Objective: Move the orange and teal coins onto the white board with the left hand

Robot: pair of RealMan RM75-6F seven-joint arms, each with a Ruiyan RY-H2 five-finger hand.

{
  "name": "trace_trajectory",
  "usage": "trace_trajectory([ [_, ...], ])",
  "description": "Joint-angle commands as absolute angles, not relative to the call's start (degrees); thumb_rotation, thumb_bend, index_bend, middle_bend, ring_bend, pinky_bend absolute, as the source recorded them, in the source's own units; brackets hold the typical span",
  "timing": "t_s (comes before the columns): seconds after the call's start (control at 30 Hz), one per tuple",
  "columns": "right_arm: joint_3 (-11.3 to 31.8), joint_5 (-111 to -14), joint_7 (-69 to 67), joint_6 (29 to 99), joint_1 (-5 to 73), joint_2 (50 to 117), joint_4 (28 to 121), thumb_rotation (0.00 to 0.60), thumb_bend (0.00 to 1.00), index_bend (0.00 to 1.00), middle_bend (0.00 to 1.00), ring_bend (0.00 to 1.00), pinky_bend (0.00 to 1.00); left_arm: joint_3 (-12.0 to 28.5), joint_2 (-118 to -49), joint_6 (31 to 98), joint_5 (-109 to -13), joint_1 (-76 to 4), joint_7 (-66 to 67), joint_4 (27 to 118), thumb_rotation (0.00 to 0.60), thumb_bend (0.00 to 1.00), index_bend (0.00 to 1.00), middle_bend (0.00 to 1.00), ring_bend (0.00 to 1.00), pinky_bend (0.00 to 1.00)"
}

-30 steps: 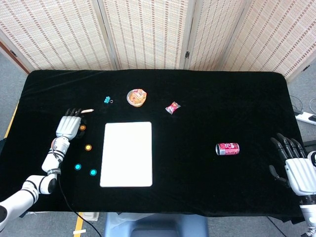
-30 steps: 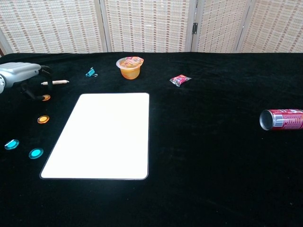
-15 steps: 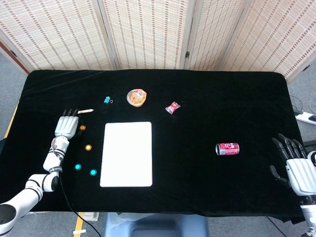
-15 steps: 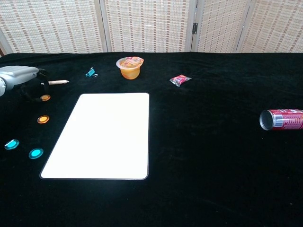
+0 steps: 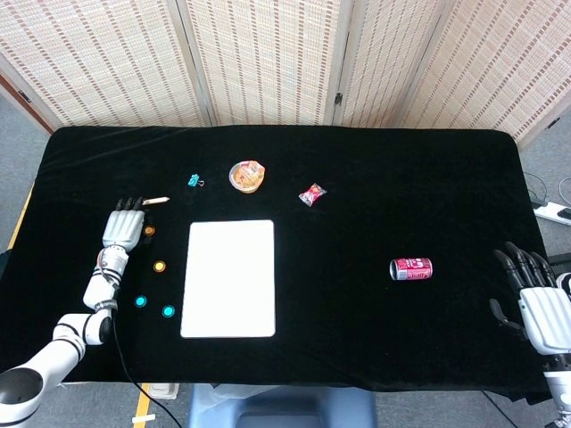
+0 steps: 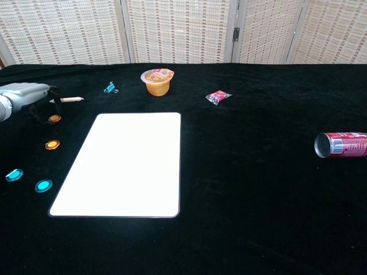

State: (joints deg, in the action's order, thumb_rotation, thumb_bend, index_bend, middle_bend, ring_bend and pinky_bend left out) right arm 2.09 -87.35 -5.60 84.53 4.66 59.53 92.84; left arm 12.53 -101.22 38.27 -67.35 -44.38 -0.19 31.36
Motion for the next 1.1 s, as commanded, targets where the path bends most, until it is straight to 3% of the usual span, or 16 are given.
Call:
trace_trajectory([
  [0.03, 2.13, -87.29, -5.61, 84.54, 4.61, 59.52, 92.85, 0.600, 0.46, 0.00, 0.01, 0.00, 0.00, 12.59, -101.62, 38.08, -67.36, -44.54, -0.19, 30.75, 0.600, 0.40, 0.44, 0.10, 0.00, 0.00],
  [0.53, 2.31, -87.32, -5.84, 84.34, 4.52, 59.78, 92.70, 0.600, 0.46, 0.00, 0.01, 0.00, 0.00, 12.83, -102.35, 37.73, -67.30, -44.03, -1.02, 28.98, 0.600, 0.40, 0.50, 0.10, 0.00, 0.00],
  [0.83, 2.39, -87.47, -5.88, 84.72, 4.30, 59.72, 92.80, 0.600, 0.46, 0.00, 0.01, 0.00, 0.00, 12.32, -101.04, 40.84, -69.32, -43.64, -2.38, 31.02, 0.600, 0.40, 0.52, 0.10, 0.00, 0.00],
  [1.1, 2.55, -87.67, -5.90, 84.52, 4.50, 59.81, 92.78, 0.600, 0.46, 0.00, 0.01, 0.00, 0.00, 10.04, -93.64, 46.95, -74.12, -42.73, -0.36, 46.92, 0.600, 0.40, 0.51, 0.10, 0.00, 0.00],
])
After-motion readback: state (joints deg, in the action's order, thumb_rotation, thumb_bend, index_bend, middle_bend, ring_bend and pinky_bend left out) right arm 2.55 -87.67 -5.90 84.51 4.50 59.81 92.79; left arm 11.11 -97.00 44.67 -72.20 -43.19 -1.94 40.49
